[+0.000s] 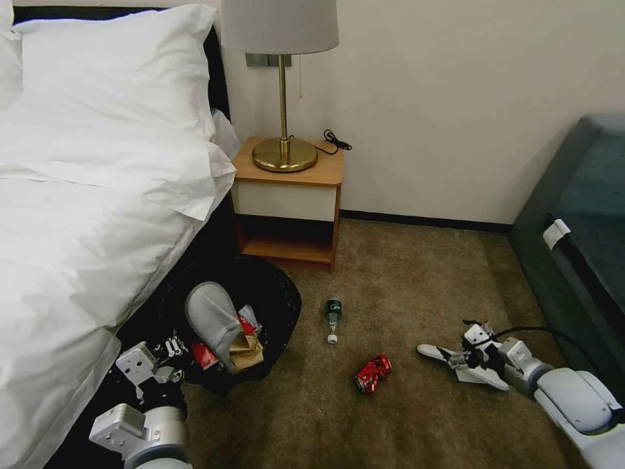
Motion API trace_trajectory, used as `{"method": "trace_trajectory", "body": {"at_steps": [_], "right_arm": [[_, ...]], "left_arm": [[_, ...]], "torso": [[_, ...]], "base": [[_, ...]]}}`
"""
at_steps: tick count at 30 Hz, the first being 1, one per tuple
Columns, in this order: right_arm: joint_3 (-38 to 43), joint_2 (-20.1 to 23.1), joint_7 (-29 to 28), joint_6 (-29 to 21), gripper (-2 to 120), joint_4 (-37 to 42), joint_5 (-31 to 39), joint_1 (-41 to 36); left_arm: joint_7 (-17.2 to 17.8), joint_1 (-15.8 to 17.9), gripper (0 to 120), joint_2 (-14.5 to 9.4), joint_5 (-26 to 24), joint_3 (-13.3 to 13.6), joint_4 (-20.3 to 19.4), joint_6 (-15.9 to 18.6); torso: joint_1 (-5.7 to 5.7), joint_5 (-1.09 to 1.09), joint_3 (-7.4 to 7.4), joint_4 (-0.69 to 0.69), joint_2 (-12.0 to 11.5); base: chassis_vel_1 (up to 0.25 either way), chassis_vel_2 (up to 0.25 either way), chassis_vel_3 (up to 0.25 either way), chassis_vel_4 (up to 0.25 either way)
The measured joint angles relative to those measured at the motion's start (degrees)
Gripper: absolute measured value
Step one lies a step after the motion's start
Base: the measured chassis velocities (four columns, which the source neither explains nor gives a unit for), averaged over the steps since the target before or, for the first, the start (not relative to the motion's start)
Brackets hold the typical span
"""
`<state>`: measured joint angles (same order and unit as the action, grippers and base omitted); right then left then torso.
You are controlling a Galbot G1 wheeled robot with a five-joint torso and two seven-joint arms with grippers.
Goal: Pick up the trash bin, then pick up the garbage on the floor and place it into the trash bin.
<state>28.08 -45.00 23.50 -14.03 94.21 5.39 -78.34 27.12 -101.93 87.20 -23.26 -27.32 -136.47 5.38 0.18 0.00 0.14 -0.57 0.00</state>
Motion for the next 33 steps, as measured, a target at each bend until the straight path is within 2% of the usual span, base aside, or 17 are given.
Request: {"method": "trace_trajectory", "body": {"at_steps": [6,12,15,26,31,33], "right_arm": [[-1.4,-0.7,0.9,-0.1,100,-2.1,-3.0,1.2],[-2.8,-2.5,2.5,-1.3,100,-5.7,-10.3,3.9],[-3.7,-4.2,4.4,-2.2,100,-9.4,-16.6,7.2],[-4.4,-7.5,5.4,-2.4,100,-15.8,-25.2,12.0],[-3.8,-8.2,5.4,-2.4,94,-18.3,-26.9,13.3],[-3.5,-8.5,5.5,-2.2,85,-19.9,-27.3,13.9]], "left_arm": [[0.0,0.3,4,0.1,-0.1,-0.2,0.2,0.0],[0.1,0.6,4,0.4,0.0,0.0,0.6,0.0],[0.1,0.7,4,0.5,0.1,0.2,0.9,0.0],[0.1,0.9,4,0.5,0.0,0.0,1.2,0.0],[0.1,0.9,4,0.5,0.0,0.1,1.3,0.0],[0.1,0.8,4,0.5,0.0,0.1,1.3,0.0]], "torso": [[0.00,0.00,0.00,0.00,0.0],[0.01,-0.01,0.00,0.00,0.0],[0.01,-0.01,0.00,0.00,0.0],[0.01,-0.01,0.00,0.00,0.0],[0.01,-0.01,0.00,0.00,0.0],[0.01,-0.01,0.00,0.00,0.0]], "base": [[0.000,0.000,0.000,0.000],[0.000,0.000,0.000,0.000],[0.000,0.000,0.000,0.000],[0.000,0.000,0.000,0.000],[0.000,0.000,0.000,0.000],[0.000,0.000,0.000,0.000]]}}
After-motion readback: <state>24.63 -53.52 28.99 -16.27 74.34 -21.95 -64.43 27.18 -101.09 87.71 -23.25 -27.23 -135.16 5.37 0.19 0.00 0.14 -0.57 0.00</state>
